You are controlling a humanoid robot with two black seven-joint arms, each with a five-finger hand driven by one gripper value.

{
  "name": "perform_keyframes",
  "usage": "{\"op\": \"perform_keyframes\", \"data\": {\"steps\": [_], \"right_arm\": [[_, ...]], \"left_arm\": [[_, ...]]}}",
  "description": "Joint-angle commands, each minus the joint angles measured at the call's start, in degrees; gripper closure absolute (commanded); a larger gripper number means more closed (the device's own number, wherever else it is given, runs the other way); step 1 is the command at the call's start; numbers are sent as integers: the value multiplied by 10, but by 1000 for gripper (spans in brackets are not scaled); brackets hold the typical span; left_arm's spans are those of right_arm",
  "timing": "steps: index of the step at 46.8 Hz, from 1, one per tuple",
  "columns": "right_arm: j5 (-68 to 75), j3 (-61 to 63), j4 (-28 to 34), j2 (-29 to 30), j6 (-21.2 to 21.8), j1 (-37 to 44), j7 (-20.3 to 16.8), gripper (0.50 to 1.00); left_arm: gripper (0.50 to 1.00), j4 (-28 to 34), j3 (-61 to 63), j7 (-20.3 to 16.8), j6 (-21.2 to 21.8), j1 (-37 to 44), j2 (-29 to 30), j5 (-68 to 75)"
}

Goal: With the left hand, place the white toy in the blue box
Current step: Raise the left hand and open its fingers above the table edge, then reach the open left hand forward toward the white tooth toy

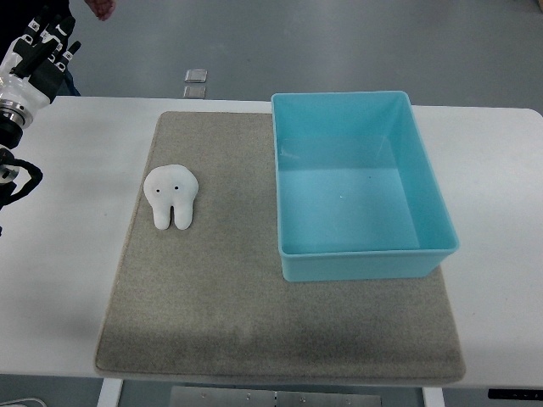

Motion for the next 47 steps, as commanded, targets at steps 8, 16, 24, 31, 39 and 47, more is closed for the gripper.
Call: {"op": "perform_keyframes", "data": {"steps": [8, 16, 24, 31, 39, 47], "right_arm": [[0, 0, -1, 0, 0, 0, 1, 564], [0, 0, 0, 0, 0, 0, 0, 564], [0, 0, 0, 0, 0, 0, 0, 564], [0, 0, 0, 0, 0, 0, 0, 564], [0, 0, 0, 0, 0, 0, 1, 564], [0, 0, 0, 0, 0, 0, 0, 564]], "left_arm": [[506, -3, -1, -10, 3, -11, 2, 155], [506, -8, -1, -11, -1, -11, 2, 162], [506, -28, 1, -11, -5, -9, 4, 187], [506, -40, 0, -11, -32, -9, 12, 268], [506, -41, 0, -11, -68, -10, 26, 303], [506, -40, 1, -10, -78, -11, 27, 319]]}}
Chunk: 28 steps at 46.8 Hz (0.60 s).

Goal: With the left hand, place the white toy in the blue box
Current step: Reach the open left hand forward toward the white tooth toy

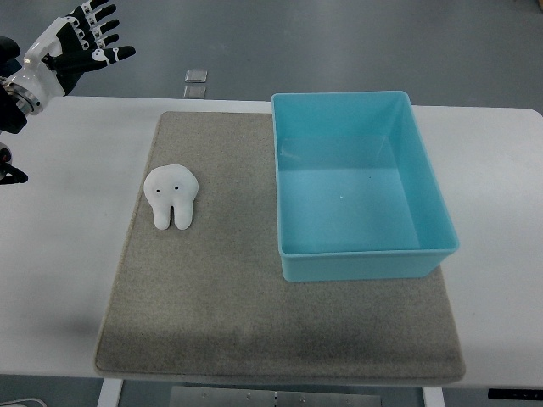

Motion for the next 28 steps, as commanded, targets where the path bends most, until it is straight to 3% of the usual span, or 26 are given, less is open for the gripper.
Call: {"op": "perform_keyframes", "data": {"steps": [1, 17, 28], "right_arm": [[0, 0, 0, 0, 0, 0, -1, 564], [0, 0, 0, 0, 0, 0, -1, 564], [0, 0, 0, 0, 0, 0, 0, 564]], "left_arm": [[506, 0, 1, 1, 0, -1, 0, 20], [506, -2, 13, 11, 29, -10, 0, 71], [514, -32, 58, 8, 30, -29, 17, 212]]}}
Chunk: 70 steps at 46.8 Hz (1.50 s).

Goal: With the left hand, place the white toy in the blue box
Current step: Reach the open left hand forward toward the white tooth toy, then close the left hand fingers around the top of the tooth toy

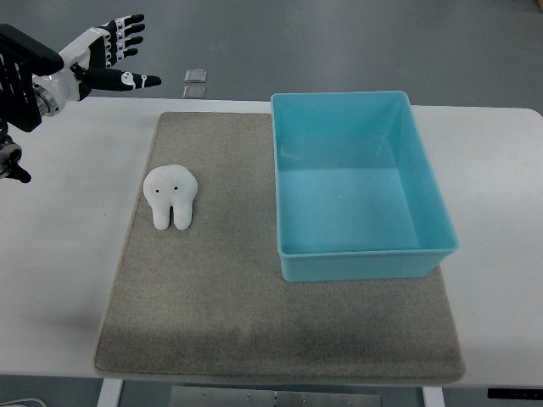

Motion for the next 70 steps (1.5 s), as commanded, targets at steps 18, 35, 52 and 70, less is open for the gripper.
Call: {"op": "perform_keyframes", "data": {"steps": [18, 35, 52, 70], "right_arm": [[0, 0, 0, 0, 0, 0, -1, 564], [0, 0, -1, 0, 0, 0, -1, 564], [0, 0, -1, 0, 0, 0, -1, 564], [0, 0, 0, 0, 0, 0, 0, 564]], "left_arm": [[516, -82, 67, -8, -7, -9, 47, 235], [516, -161, 137, 6, -9, -7, 96, 247], [516, -204, 161, 23, -10, -3, 114, 248], [516, -231, 179, 23, -12, -5, 145, 251]]}}
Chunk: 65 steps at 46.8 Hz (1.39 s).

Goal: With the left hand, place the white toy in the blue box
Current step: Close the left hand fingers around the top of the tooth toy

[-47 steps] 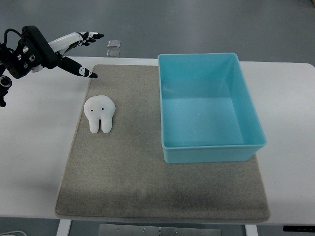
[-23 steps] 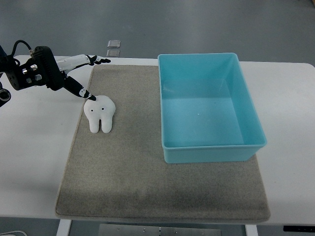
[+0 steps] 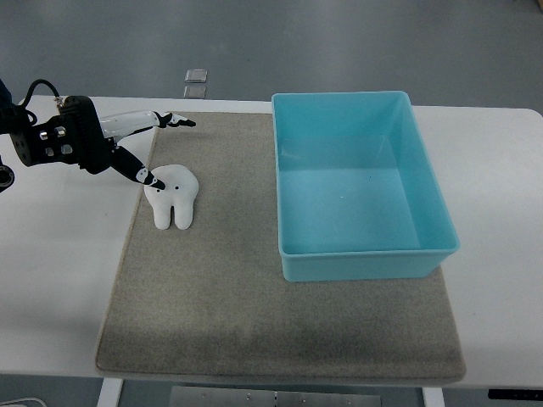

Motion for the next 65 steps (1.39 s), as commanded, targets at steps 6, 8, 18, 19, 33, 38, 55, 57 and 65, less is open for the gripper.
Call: {"op": "perform_keyframes", "data": {"steps": [6, 8, 18, 19, 33, 38, 55, 57, 65], "right_arm": [[0, 0, 0, 0, 0, 0, 1, 564], [0, 0, 0, 0, 0, 0, 0, 564], [0, 0, 0, 0, 0, 0, 0, 564], [0, 0, 0, 0, 0, 0, 0, 564], [0, 0, 0, 0, 0, 0, 1, 564], [0, 0, 0, 0, 0, 0, 0, 564], [0, 0, 0, 0, 0, 0, 0, 564], [0, 0, 0, 0, 0, 0, 1, 564], [0, 0, 0, 0, 0, 0, 1, 564]], "left_arm": [[525, 0, 0, 0, -9, 1, 10, 9], [525, 0, 0, 0, -9, 1, 10, 15], [553, -20, 16, 0, -6, 2, 10, 24], [555, -22, 18, 0, -5, 2, 10, 24], [585, -23, 33, 0, 4, 4, 8, 38], [596, -23, 36, 0, 17, 4, 4, 49], [634, -23, 70, 0, 45, 3, -6, 57], [645, -22, 71, 0, 46, 3, -7, 58], [741, -20, 76, 0, 52, 2, -12, 60]]}}
